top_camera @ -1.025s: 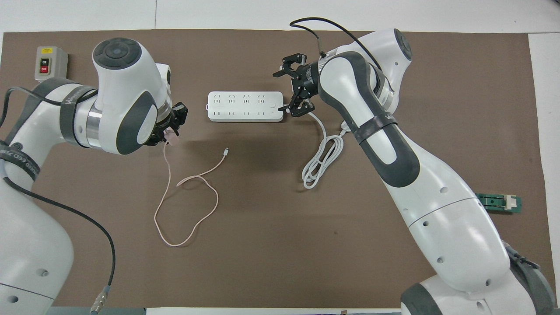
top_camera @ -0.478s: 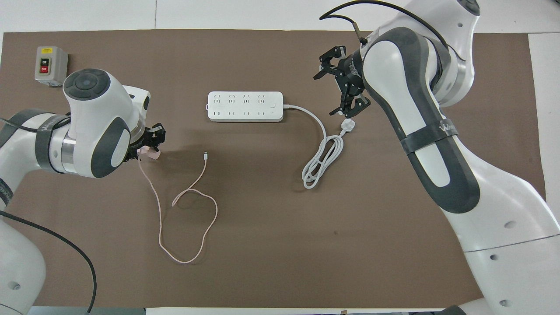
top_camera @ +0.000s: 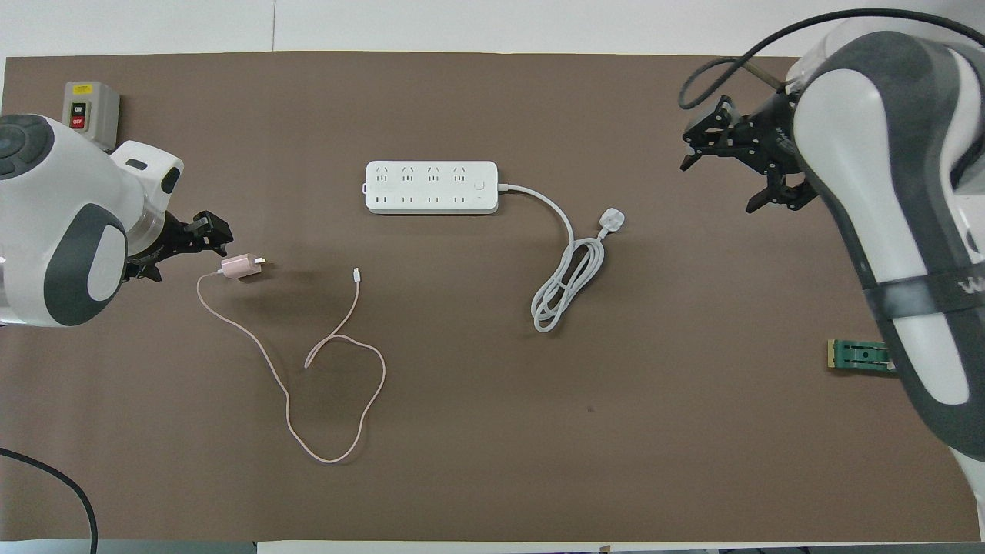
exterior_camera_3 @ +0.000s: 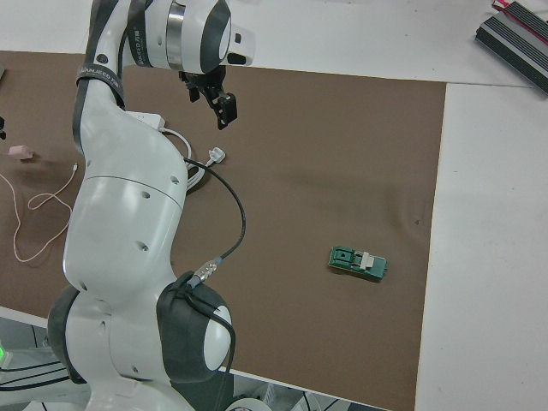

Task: Unplug charger and place it aside

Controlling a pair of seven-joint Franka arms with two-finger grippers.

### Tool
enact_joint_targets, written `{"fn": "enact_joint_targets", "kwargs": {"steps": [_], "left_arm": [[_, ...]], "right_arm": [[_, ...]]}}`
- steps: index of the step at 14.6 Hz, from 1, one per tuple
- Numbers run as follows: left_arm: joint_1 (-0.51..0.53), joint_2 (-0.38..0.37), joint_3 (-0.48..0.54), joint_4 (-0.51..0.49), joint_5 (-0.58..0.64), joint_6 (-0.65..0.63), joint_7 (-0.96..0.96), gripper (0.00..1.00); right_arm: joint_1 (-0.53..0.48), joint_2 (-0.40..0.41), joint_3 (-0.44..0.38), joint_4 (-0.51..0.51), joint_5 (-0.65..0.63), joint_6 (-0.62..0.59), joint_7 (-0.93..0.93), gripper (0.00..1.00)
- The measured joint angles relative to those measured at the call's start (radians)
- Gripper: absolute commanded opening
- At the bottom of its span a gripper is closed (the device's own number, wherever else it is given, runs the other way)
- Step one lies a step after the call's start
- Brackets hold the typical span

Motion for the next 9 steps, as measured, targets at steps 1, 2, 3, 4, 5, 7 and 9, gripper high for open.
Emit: {"fn": "enact_joint_targets", "kwargs": {"steps": [1, 2, 3, 4, 5, 7, 9], "left_arm": [[0.000, -0.016, -0.001, 0.002, 0.000, -0.002, 0.000, 1.00], [0.000, -0.034, -0.002, 0.007, 0.000, -0.005, 0.000, 1.00], [0.000, -0.051, -0.002, 0.015, 0.000, -0.018, 0.000, 1.00], [0.000, -0.070, -0.002, 0.027, 0.000, -0.042, 0.000, 1.00], [0.000, -0.089, -0.002, 0.043, 0.000, -0.077, 0.000, 1.00], [0.000, -0.125, -0.002, 0.082, 0.000, -0.174, 0.003, 1.00], [0.000, -0.162, -0.002, 0.106, 0.000, -0.238, 0.025, 1.00]], "right_arm": [[-0.019, -0.021, 0.000, -0.007, -0.036, -0.009, -0.099, 1.00], [-0.035, -0.037, -0.001, -0.012, -0.069, -0.012, -0.195, 1.00], [-0.048, -0.051, -0.001, -0.017, -0.100, -0.012, -0.289, 1.00], [-0.060, -0.061, -0.002, -0.020, -0.131, -0.012, -0.375, 1.00], [-0.071, -0.071, -0.002, -0.020, -0.163, -0.012, -0.454, 1.00], [-0.090, -0.093, -0.002, -0.021, -0.223, -0.012, -0.589, 1.00], [-0.105, -0.122, -0.003, -0.026, -0.270, -0.012, -0.676, 1.00]]}}
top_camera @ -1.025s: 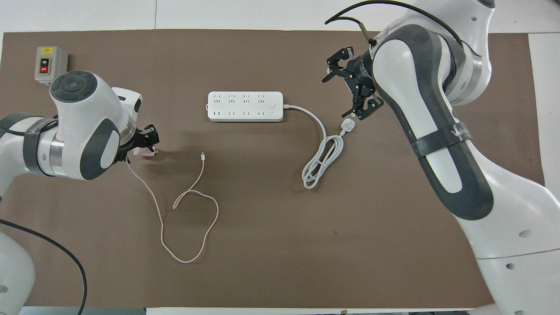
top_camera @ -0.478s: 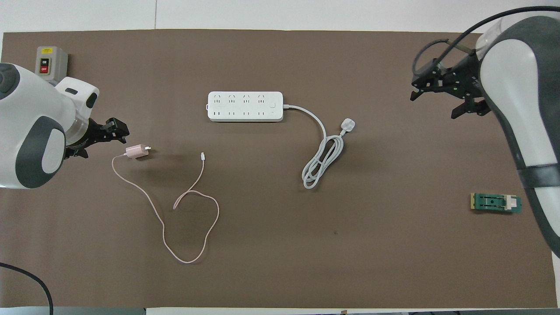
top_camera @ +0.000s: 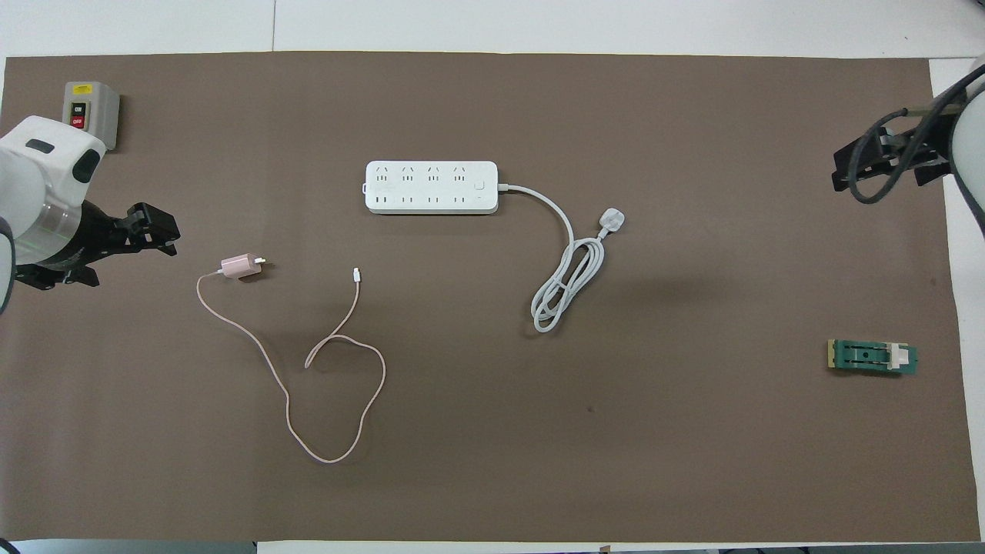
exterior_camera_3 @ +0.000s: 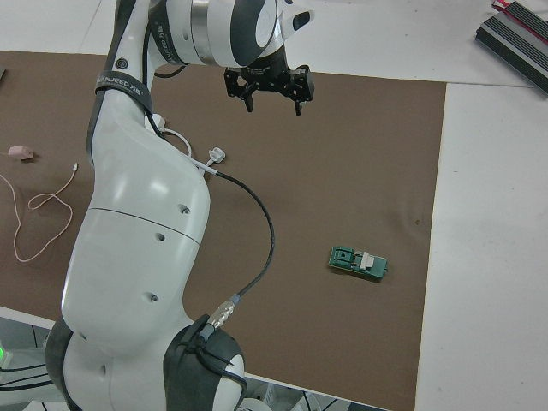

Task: Unplug charger and place it aside

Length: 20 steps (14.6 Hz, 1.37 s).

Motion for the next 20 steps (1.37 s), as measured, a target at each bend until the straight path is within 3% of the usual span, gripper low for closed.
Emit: {"fn": "enact_joint_targets", "kwargs": {"steps": [4, 10, 14, 17, 20], "left_arm": [[0.000, -0.071, 0.001, 0.006, -0.001, -0.067, 0.090, 1.00], [0.001, -0.099, 0.004, 0.008, -0.056, -0.069, 0.191, 1.00], [0.005, -0.092, 0.003, 0.041, -0.057, -0.089, 0.252, 1.00], [0.076, -0.055, -0.044, 0.094, -0.060, -0.146, 0.270, 1.00], [0.084, -0.022, -0.067, 0.108, -0.062, -0.146, 0.271, 1.00]], "right_arm": [[-0.025, -0.106, 0.008, -0.087, -0.056, -0.001, -0.046, 1.00], [-0.193, -0.305, 0.145, -0.298, -0.057, 0.001, -0.051, 1.00], [-0.197, -0.321, 0.153, -0.326, -0.057, 0.034, -0.049, 1.00], [-0.197, -0.321, 0.157, -0.329, -0.057, 0.049, -0.049, 1.00], [-0.197, -0.321, 0.158, -0.330, -0.057, 0.059, -0.049, 1.00]]}}
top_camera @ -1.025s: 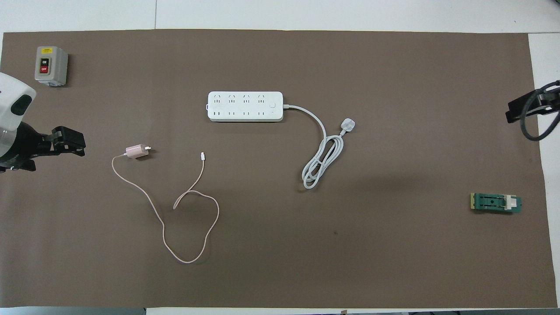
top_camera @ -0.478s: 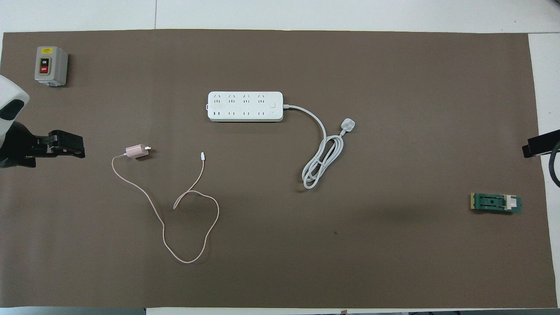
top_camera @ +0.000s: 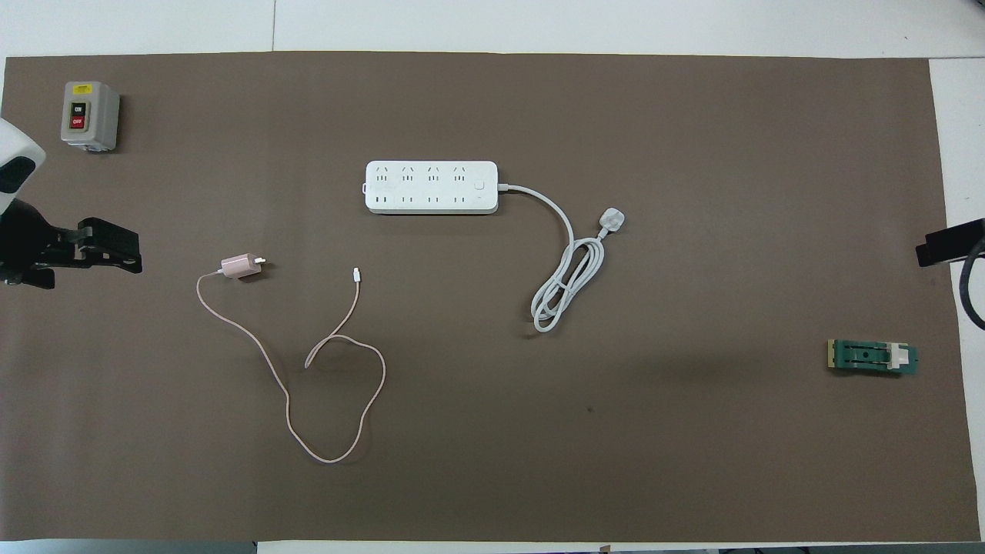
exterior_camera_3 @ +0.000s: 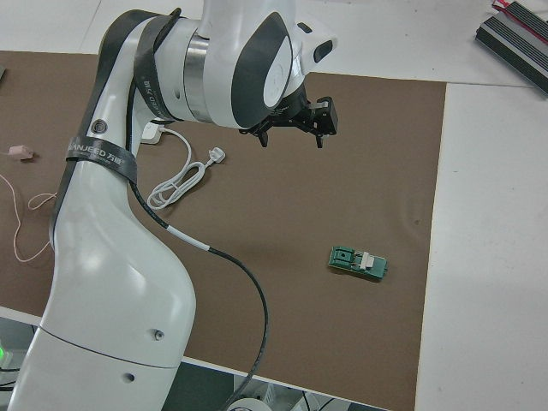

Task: Unplug charger and place it aside

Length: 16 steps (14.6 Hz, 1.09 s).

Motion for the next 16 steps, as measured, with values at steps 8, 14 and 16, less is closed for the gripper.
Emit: {"fn": "enact_joint_targets", "kwargs": {"steps": [8, 14, 16], "left_arm": [[0.003, 0.018, -0.010, 0.002, -0.048, 0.030, 0.117, 1.00], [0.003, 0.019, -0.013, 0.002, -0.066, 0.128, 0.126, 1.00], [0.003, 0.019, -0.012, 0.002, -0.066, 0.113, 0.126, 1.00]], "right_arm": [[0.000, 0.000, 0.007, 0.000, 0.000, 0.000, 0.000, 1.00], [0.000, 0.000, 0.007, -0.002, 0.000, 0.000, 0.000, 1.00], [0.000, 0.000, 0.007, -0.002, 0.000, 0.000, 0.000, 1.00]]}}
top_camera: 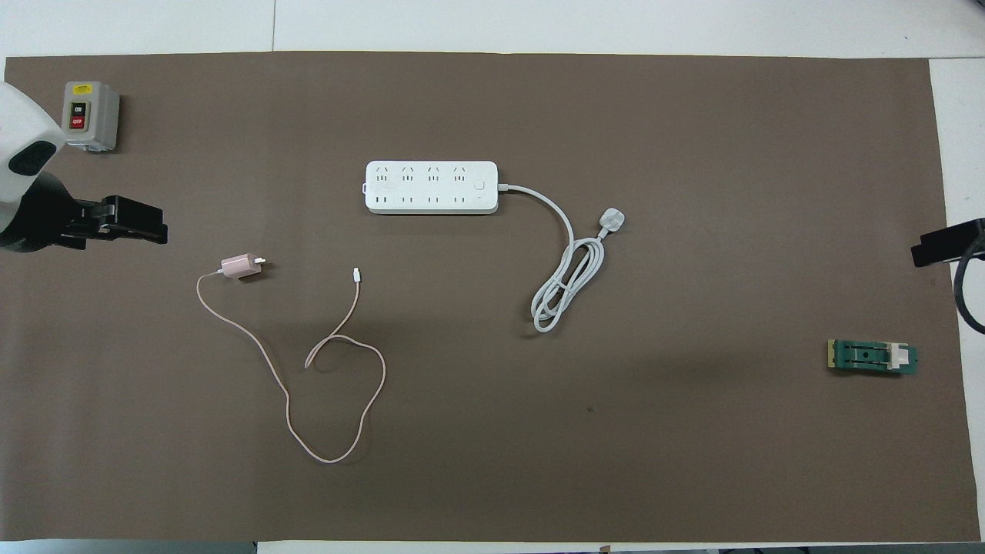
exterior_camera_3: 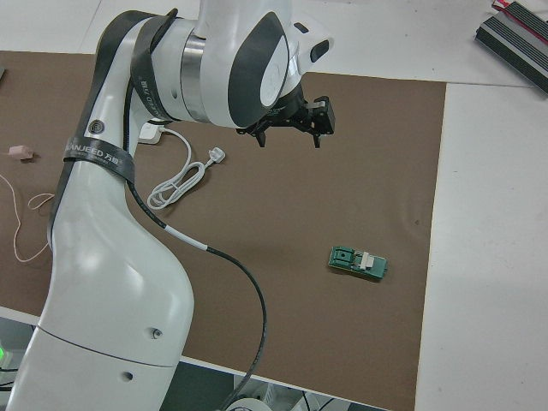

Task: Unplug charger and place it aside

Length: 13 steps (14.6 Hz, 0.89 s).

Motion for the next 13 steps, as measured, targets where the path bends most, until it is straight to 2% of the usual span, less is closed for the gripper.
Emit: {"fn": "enact_joint_targets", "kwargs": {"steps": [4, 13], "left_arm": [[0.005, 0.000, 0.005, 0.004, 0.006, -0.081, 0.002, 1.00], [0.015, 0.000, 0.007, 0.007, 0.007, -0.083, 0.005, 1.00]], "right_arm": [[0.000, 0.000, 0.000, -0.001, 0.000, 0.000, 0.000, 1.00], [0.000, 0.000, 0.001, -0.001, 0.000, 0.000, 0.000, 1.00]]}}
